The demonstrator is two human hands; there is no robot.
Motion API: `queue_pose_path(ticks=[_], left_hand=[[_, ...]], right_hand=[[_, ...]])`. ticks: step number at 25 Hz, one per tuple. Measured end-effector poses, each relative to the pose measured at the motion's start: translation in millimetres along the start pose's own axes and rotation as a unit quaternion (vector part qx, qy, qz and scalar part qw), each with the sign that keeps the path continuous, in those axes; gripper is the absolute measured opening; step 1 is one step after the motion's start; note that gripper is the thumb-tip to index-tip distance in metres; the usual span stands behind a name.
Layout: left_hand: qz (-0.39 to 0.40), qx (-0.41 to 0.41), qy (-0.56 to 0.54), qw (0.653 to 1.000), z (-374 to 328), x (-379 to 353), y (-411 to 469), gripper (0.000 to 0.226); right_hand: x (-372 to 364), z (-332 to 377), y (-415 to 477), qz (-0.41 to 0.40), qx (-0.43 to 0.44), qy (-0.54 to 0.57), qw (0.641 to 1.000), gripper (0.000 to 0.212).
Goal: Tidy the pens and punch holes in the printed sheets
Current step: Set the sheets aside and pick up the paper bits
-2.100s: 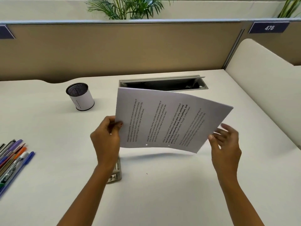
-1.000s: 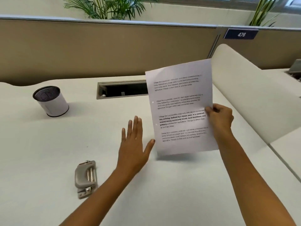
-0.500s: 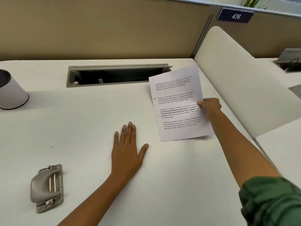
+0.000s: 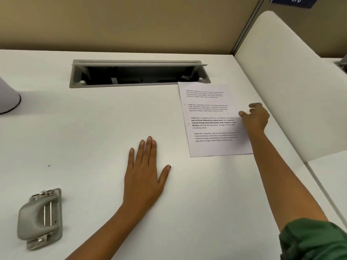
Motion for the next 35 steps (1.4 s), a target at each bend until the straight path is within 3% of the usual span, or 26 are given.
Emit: queue_pose_path(ticks=[2,5,8,20,27,31,35], left_hand=[[-0.001,0.000,0.001,1.000,0.4,0.7,-0.6,0.073],[-0.001,-0.002,-0.001,1.000,0.4,1.1,-1.2,0.072],[-0.002,-0.002,-0.001,1.000,0.9,0.9,-1.3,0.072],[-0.002,0.004,-0.012,1.000,1.7,0.0,0.2,0.072],[0.022,-0.002,-0.047,0.999,0.0,7.0,1.2,0.069],[0.038,0.025,-0.228,0.973,10.3,23.7,-6.8,0.057],[-0.055,0.077,-0.287,0.953,32.6,66.2,-34.8,0.039]], right_hand=[[-7.2,1.9,-22.0,-0.020,0.073,-0.016,0.997,0.049],[-36.0,-1.2,-58.2,0.050,0.164,-0.043,0.984,0.060],[-48.5,-9.5,-66.3,0.078,0.217,-0.129,0.964,0.054],[-41.5,-17.0,-52.3,0.064,0.237,-0.149,0.958,0.050],[-21.6,5.9,-85.5,0.023,0.277,0.006,0.961,0.048],[-16.0,31.7,-141.4,0.012,0.332,0.060,0.941,0.043],[-15.4,56.3,-209.7,0.046,0.368,0.096,0.924,0.042]])
Point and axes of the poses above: each hand's wrist, its own y-axis towards the middle knuckle, its own x-axis out of the back of the hand, z = x × y, the point moved 5 cm from there along y, towards the middle knuckle, and after that the axes turned 2 degrees about y, right-handed, at the moved point
